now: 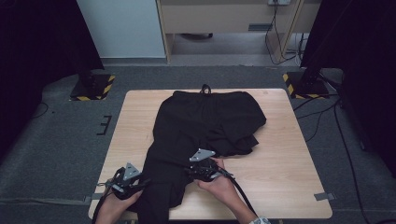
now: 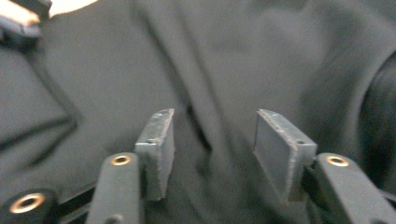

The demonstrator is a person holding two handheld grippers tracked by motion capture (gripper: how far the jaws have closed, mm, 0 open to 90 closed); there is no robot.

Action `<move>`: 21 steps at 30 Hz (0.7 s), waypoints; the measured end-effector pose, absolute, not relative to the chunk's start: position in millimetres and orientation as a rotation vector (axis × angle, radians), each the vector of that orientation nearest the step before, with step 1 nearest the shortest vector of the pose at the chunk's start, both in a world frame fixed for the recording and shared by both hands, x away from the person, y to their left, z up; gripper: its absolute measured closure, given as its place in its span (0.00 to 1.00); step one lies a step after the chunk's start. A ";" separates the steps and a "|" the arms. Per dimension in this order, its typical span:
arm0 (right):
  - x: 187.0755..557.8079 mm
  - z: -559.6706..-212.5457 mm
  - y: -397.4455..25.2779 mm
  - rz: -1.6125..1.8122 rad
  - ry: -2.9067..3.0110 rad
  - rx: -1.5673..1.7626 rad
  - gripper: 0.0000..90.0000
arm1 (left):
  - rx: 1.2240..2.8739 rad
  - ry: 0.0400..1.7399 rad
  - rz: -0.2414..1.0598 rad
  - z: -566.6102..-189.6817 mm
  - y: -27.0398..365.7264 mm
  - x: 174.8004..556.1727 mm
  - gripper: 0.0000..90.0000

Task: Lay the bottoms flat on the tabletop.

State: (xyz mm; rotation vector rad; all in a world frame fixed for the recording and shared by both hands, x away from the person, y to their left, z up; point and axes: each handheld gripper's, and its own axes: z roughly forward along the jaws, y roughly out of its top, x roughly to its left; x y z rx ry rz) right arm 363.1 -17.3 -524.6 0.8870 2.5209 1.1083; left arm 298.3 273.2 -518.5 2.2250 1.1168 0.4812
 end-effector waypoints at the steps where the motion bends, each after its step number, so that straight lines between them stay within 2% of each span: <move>1: 361.3 -526.0 -18.2 1.111 2.523 0.884 0.50 | 2.227 1.118 0.479 -518.2 274.4 295.2 0.65; 3: 356.0 -528.0 -22.2 1.119 2.533 0.874 0.48 | 2.240 1.103 0.474 -517.5 276.3 290.2 0.69; 7: 349.7 -531.7 -26.2 1.124 2.555 0.858 0.45 | 2.257 1.111 0.477 -515.6 279.1 283.5 0.69; 12: 351.3 -531.5 -25.9 1.135 2.562 0.842 0.41 | 2.192 1.102 0.538 -512.9 270.3 299.9 0.54; 15: 353.6 -531.7 -25.6 1.142 2.564 0.853 0.36 | 2.128 1.132 0.609 -510.2 269.5 318.2 0.51; 18: 358.6 -531.5 -26.6 1.153 2.551 0.869 0.29 | 2.058 1.187 0.583 -512.9 270.8 338.2 0.46; 21: 363.1 -530.6 -27.9 1.153 2.547 0.888 0.24 | 2.110 1.183 0.564 -520.2 268.4 348.5 0.42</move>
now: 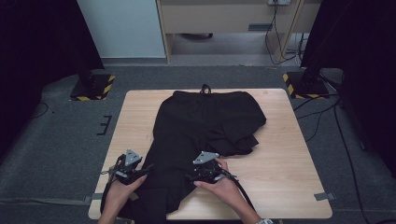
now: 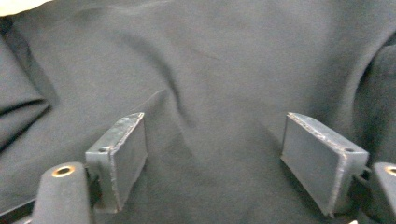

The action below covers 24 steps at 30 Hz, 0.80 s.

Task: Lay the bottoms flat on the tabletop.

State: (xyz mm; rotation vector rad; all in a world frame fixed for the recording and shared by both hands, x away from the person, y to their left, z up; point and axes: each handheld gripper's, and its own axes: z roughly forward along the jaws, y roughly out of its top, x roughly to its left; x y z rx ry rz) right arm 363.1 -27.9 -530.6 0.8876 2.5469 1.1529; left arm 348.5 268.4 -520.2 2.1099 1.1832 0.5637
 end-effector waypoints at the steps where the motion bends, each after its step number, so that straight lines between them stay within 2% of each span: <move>1: 363.6 -530.3 -27.3 1.152 2.546 0.887 0.24 | 2.115 1.196 0.546 -522.8 268.5 350.1 0.40; 5: 362.5 -529.9 -25.1 1.150 2.532 0.857 0.34 | 2.117 1.206 0.531 -526.3 271.2 348.7 0.39; 9: 360.1 -531.9 -21.4 1.139 2.550 0.833 0.49 | 2.120 1.176 0.500 -525.8 269.2 345.7 0.53; 10: 359.0 -532.6 -20.2 1.134 2.554 0.815 0.52 | 2.124 1.168 0.493 -525.6 268.9 345.2 0.59; 13: 357.4 -532.7 -18.1 1.152 2.553 0.792 0.66 | 2.136 1.152 0.476 -524.5 265.9 343.5 0.71; 20: 354.6 -532.3 -12.5 1.167 2.576 0.753 0.90 | 2.169 1.156 0.477 -521.4 261.2 341.1 0.92; 24: 352.5 -531.9 -8.8 1.171 2.589 0.743 0.97 | 2.179 1.156 0.479 -520.3 264.6 338.4 0.95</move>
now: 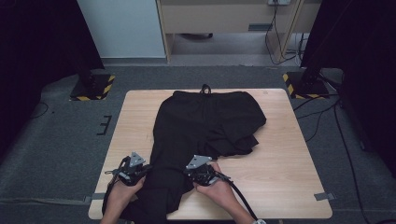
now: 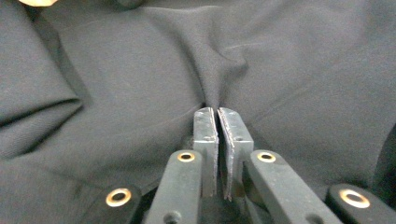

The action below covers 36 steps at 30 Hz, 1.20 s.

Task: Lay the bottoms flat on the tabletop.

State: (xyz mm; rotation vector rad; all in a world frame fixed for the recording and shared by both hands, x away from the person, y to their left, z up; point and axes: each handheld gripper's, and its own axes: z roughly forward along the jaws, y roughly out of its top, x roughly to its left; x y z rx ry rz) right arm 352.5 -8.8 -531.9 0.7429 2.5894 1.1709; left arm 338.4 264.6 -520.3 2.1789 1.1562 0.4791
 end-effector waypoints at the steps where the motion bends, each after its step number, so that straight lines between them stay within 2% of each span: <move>1: 351.8 -531.7 -8.1 1.174 2.596 0.733 0.98 | 2.180 1.156 0.474 -520.0 265.3 336.9 0.95; 12: 323.6 -523.1 0.3 1.306 2.672 0.612 0.98 | 2.254 1.059 0.490 -508.5 267.9 299.6 0.94; 15: 319.3 -520.8 1.7 1.324 2.684 0.599 0.98 | 2.247 1.073 0.509 -507.2 272.6 299.4 0.94; 21: 318.3 -523.9 5.0 1.291 2.702 0.591 0.96 | 2.301 1.071 0.461 -514.2 270.4 302.1 0.92; 27: 324.5 -524.2 -6.5 1.309 2.662 0.663 0.76 | 2.287 1.083 0.459 -514.7 271.0 302.6 0.89; 29: 328.0 -518.9 -14.8 1.349 2.631 0.698 0.71 | 2.281 1.087 0.478 -515.0 271.0 302.9 0.84; 32: 333.0 -510.7 -28.5 1.364 2.592 0.750 0.65 | 2.249 1.103 0.525 -517.8 270.5 307.1 0.58; 35: 340.5 -504.3 -42.6 1.356 2.544 0.809 0.63 | 2.229 1.114 0.538 -519.5 270.7 311.6 0.49; 36: 343.8 -503.1 -46.9 1.341 2.527 0.833 0.62 | 2.224 1.119 0.531 -519.8 271.0 312.4 0.49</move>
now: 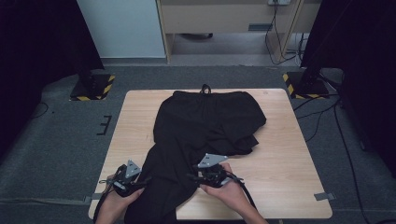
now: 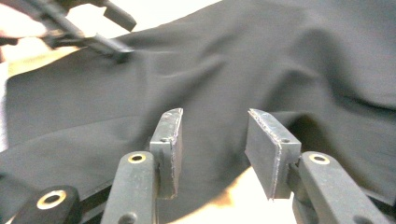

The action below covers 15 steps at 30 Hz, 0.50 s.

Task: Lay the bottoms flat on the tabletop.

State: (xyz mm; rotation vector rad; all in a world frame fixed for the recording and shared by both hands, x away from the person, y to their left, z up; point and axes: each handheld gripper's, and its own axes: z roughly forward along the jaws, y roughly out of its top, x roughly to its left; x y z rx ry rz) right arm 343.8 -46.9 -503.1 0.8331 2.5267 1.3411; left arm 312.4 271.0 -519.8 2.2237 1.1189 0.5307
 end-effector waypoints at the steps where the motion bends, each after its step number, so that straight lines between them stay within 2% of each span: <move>1: 347.2 -502.6 -50.4 1.313 2.504 0.860 0.61 | 2.221 1.123 0.532 -519.9 271.2 312.8 0.48; 4: 356.5 -502.3 -55.4 1.267 2.457 0.900 0.58 | 2.210 1.127 0.502 -520.2 271.6 314.0 0.51; 8: 369.1 -500.5 -48.2 1.241 2.409 0.911 0.51 | 2.212 1.111 0.436 -519.1 270.4 313.5 0.70; 11: 378.2 -502.6 -39.5 1.223 2.408 0.932 0.50 | 2.241 1.079 0.406 -517.3 268.4 310.1 0.81; 13: 383.4 -509.2 -34.1 1.174 2.441 0.932 0.57 | 2.254 1.069 0.388 -516.3 268.2 306.9 0.86; 15: 385.1 -517.2 -32.2 1.112 2.497 0.921 0.73 | 2.270 1.056 0.374 -515.3 268.4 302.2 0.89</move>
